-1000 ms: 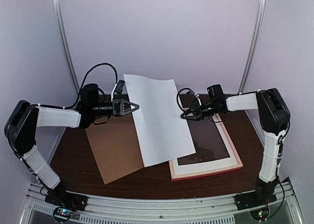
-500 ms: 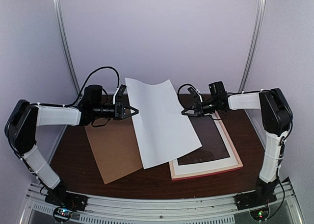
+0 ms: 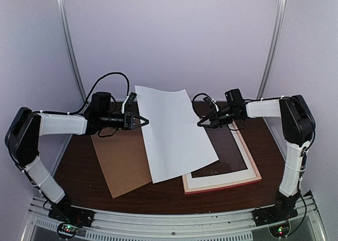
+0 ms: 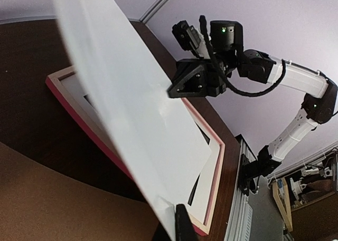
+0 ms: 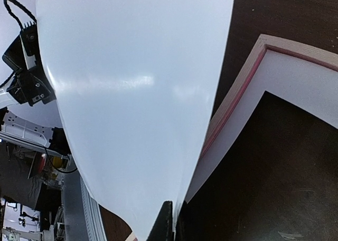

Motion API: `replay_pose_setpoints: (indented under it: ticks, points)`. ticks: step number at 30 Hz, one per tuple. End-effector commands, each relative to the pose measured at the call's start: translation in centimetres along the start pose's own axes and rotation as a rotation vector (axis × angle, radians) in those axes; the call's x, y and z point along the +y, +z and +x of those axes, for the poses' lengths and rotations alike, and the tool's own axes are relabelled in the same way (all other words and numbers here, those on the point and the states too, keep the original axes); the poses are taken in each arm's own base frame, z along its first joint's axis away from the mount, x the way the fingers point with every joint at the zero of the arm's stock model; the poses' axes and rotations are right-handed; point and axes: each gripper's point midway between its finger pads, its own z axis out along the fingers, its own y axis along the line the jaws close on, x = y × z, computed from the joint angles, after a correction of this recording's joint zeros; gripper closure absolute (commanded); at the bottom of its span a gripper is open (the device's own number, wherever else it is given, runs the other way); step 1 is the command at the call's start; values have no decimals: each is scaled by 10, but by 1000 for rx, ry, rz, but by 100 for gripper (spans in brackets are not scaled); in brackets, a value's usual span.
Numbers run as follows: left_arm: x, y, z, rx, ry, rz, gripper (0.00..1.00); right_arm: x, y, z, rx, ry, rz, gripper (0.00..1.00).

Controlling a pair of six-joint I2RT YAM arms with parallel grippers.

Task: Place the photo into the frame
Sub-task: Adjust the photo.

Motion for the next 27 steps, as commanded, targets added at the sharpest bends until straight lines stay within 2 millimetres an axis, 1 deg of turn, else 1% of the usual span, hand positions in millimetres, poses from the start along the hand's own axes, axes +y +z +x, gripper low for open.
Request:
replay_pose_setpoints:
  ticks: [1,4,7,9,13,20,23,27]
  points:
    - [-11,0,-11,-2,65,7,99,4,-11,-15,-28,-18,61,94]
    - [2,0,-12,11,28,-72,99,3,-10,-14,-36,15,61,96]
    - [15,1,-10,29,-7,-138,94,2,-8,-14,-52,58,52,98]
    - [22,1,-9,31,-20,-165,92,1,-8,-13,-63,88,49,100]
    - [35,5,-5,31,-64,-198,89,1,-7,-13,-91,130,41,100]
    - [48,17,-4,24,-131,-189,82,3,-8,-9,-101,180,46,100]
    - [51,22,-6,25,-149,-176,78,3,-11,-5,-96,212,56,100]
    - [52,29,-9,23,-171,-148,76,4,-13,-3,-104,245,64,100]
